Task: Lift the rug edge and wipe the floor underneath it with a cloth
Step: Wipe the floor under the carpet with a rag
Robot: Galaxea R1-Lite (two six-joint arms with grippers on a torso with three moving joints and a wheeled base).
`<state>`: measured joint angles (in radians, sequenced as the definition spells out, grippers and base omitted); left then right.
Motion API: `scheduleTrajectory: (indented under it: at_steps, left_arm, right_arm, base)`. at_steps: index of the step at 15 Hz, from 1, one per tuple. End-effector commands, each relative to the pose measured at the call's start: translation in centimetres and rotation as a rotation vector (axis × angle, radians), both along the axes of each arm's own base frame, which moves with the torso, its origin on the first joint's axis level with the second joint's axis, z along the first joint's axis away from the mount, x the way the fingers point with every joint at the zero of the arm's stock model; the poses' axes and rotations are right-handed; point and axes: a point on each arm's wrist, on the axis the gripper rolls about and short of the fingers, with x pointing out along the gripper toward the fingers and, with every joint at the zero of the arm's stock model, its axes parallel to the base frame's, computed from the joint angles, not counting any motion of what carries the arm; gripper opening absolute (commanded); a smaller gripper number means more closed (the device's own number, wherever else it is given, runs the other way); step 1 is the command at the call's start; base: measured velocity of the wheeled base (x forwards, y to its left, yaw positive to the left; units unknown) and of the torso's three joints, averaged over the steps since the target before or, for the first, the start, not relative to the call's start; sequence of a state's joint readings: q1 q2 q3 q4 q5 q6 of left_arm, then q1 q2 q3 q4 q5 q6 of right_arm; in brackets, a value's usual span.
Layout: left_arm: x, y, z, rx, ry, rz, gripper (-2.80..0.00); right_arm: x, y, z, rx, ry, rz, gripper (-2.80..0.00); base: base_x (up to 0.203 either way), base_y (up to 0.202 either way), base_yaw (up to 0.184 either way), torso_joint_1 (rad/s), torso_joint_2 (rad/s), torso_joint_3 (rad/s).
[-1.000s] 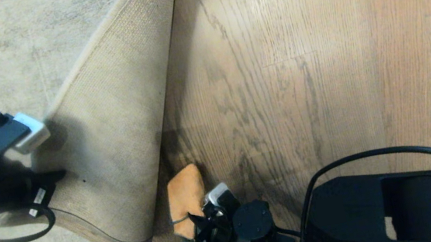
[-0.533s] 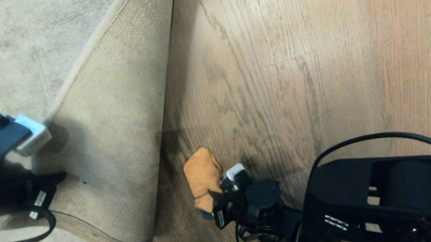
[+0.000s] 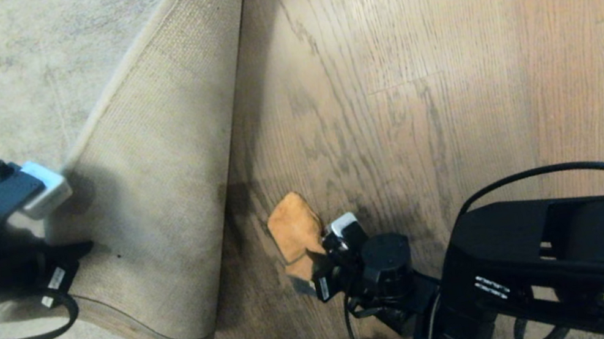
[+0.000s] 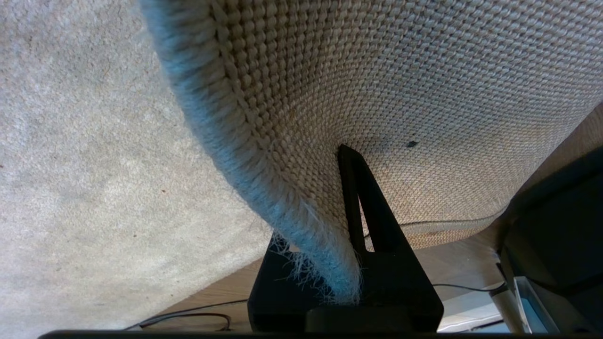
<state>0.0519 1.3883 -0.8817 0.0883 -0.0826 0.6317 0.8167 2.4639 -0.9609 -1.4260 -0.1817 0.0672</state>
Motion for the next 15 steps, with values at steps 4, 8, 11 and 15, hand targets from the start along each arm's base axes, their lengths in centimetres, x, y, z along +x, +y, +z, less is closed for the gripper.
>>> scheduleTrajectory:
  at_steps: [4, 8, 11, 15]
  left_arm:
    - [0.0, 0.0, 0.0, 0.003, 0.002, -0.003, -2.8]
    - [0.0, -0.3, 0.0, 0.003, 0.002, -0.016, -2.8]
    - [0.0, -0.3, -0.1, 0.002, 0.003, -0.017, -2.8]
    - [-0.1, -0.4, -0.3, 0.002, 0.012, -0.019, -2.8]
  right_arm:
    - [-0.2, -4.7, 2.9, -0.029, -0.004, -0.075, -2.8]
    - [-0.1, -9.0, 4.8, -0.053, -0.007, -0.162, -2.8]
    - [-0.4, -12.5, 4.6, -0.105, 0.007, -0.231, -2.8]
    - [-1.4, -14.0, 4.7, -0.102, -0.002, -0.206, -2.8]
  base:
    - [0.0, 0.0, 0.0, 0.0, 0.0, 0.0]
    - [0.0, 0.0, 0.0, 0.0, 0.0, 0.0]
    - [0.0, 0.0, 0.0, 0.0, 0.0, 0.0]
    - [0.0, 0.0, 0.0, 0.0, 0.0, 0.0]
